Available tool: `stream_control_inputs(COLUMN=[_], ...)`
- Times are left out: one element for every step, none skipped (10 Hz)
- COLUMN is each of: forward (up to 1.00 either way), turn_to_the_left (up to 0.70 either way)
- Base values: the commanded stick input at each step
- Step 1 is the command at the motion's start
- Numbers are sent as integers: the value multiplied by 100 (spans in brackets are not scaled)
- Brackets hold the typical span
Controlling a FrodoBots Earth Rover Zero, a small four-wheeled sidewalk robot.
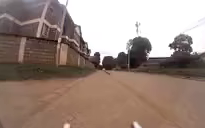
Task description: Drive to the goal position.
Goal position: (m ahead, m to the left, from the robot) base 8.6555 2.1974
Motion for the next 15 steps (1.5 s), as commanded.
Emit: stream_control_inputs(forward=[70,70,70,70,70,70,70,70,70,70,70,70,70,70,70], turn_to_the_left=[0,0,0,0,0,0,0,0,0,0,0,0,0,0,0])
